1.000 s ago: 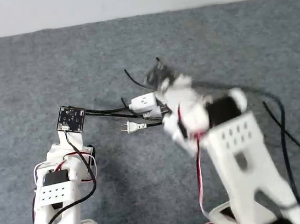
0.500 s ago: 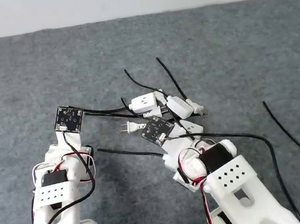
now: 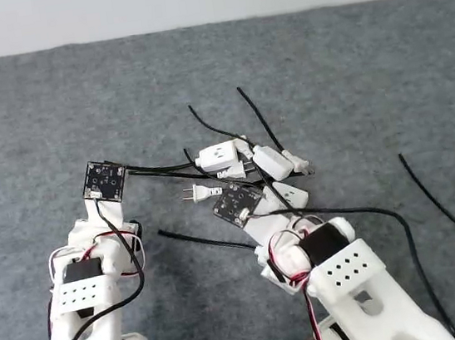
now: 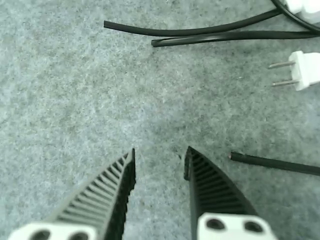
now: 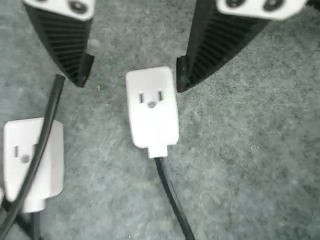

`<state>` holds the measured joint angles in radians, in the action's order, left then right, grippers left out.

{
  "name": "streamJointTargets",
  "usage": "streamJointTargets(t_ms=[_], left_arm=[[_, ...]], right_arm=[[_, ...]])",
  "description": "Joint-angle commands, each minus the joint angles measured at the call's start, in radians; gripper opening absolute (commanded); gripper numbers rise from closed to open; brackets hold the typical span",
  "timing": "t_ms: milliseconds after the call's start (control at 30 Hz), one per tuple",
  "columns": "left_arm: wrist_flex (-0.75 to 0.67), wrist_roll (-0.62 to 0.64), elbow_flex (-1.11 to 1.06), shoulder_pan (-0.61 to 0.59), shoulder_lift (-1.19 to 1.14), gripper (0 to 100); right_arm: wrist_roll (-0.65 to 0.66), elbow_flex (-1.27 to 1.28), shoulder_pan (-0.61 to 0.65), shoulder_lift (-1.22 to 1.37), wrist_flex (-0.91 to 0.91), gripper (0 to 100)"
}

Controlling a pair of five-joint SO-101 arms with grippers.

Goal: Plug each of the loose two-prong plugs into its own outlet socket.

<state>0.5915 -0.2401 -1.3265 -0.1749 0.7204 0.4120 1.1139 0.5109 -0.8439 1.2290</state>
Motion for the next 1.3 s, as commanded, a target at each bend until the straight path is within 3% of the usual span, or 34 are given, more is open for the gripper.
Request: streamJointTargets(t_ms=[0, 533, 667, 833, 1100, 1167, 1267], left_arm=[[-0.026, -0.009, 0.038, -0.006, 0.003, 15], [-0.026, -0.009, 0.038, -0.006, 0.003, 15], [-0.026, -0.009, 0.038, -0.006, 0.003, 15], [-0.026, -0.009, 0.038, -0.006, 0.003, 15], [-0.026, -0.009, 0.038, -0.006, 0.003, 15], [-0.026, -0.009, 0.038, -0.006, 0.003, 15], [-0.026, -0.009, 0.038, -0.006, 0.003, 15]], right_arm=[[-0.008, 0.029, 0.002, -0.024, -0.065, 23.1], [0.077, 0.087, -0.087, -0.024, -0.170, 23.1], [0.080, 0.110, -0.079, -0.022, -0.168, 23.0], [0.106, 0.132, 0.036, 0.059, -0.145, 23.0], [0.107, -0.003, 0.039, 0.323, -0.150, 22.9], [0.103, -0.031, 0.030, 0.371, -0.151, 19.8], [0.071, -0.043, 0.004, 0.387, -0.196, 7.1]])
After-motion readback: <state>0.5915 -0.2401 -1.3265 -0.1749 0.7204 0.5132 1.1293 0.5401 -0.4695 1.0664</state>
